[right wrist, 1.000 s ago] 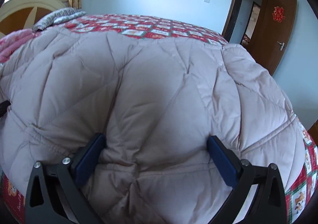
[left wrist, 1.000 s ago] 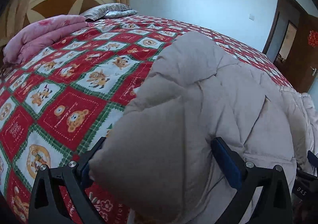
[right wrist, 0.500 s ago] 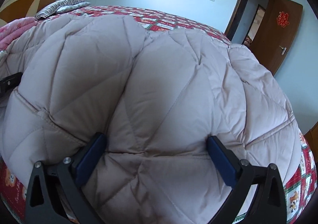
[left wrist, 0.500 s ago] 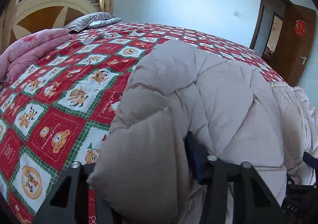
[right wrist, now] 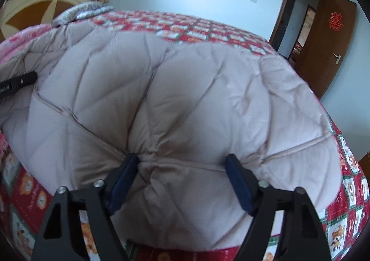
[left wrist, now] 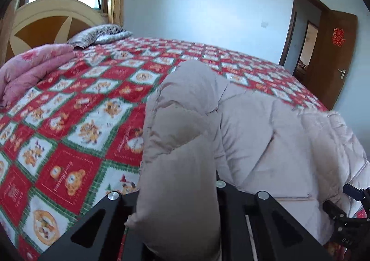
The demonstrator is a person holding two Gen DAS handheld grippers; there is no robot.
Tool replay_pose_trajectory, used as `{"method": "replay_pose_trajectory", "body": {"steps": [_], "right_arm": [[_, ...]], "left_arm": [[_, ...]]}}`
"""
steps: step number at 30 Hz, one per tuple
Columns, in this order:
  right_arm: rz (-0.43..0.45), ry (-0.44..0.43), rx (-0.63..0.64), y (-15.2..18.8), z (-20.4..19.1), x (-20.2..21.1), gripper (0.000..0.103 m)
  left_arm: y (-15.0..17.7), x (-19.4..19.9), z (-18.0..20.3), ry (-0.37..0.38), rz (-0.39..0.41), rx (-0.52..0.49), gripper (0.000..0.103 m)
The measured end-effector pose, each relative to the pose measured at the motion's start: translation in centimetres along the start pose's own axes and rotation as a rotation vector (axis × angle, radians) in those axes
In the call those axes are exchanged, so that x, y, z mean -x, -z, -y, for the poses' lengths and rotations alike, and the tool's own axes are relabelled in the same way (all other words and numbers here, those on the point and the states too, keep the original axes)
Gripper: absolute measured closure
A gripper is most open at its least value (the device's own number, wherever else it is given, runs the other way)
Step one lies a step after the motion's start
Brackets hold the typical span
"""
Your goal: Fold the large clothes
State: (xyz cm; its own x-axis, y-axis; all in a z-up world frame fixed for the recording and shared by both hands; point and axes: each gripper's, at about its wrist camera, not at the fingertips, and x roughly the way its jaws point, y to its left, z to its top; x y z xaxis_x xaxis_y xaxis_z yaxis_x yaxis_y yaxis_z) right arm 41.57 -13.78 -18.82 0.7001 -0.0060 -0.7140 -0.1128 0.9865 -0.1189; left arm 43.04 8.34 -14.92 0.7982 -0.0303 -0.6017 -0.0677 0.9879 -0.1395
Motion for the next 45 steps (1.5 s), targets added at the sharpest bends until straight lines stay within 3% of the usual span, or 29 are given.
{"method": "replay_pose_trajectory", "body": {"steps": [5, 8, 17, 21, 32, 45], "right_arm": [[0.060, 0.007, -0.081, -0.3, 4.1, 2.0, 0.023], [0.073, 0.065, -0.130, -0.7, 6.2, 1.9, 0.023], [0.019, 0.153, -0.200, -0.4, 11.4, 0.3, 0.024], [0.020, 0.164, -0.246, 1.2, 14.2, 1.4, 0.024], [0.018, 0.148, -0.311, 3.0, 18.6, 1.9, 0.023], [-0.012, 0.187, -0.411, 5.7, 22.1, 0.9, 0.018]], "left_arm": [[-2.9, 3.5, 3.3, 0.024, 0.086, -0.096, 0.091], [-4.5, 5.6, 6.9, 0.052, 0.142, -0.186, 0.091], [-6.3, 7.2, 19.0, 0.124, 0.222, -0.452, 0.093], [-5.2, 7.1, 24.0, 0.142, 0.237, -0.558, 0.093], [0.5, 4.4, 34.6, 0.245, 0.164, -0.738, 0.093], [6.4, 1.1, 38.3, 0.222, 0.172, -0.884, 0.093]]}}
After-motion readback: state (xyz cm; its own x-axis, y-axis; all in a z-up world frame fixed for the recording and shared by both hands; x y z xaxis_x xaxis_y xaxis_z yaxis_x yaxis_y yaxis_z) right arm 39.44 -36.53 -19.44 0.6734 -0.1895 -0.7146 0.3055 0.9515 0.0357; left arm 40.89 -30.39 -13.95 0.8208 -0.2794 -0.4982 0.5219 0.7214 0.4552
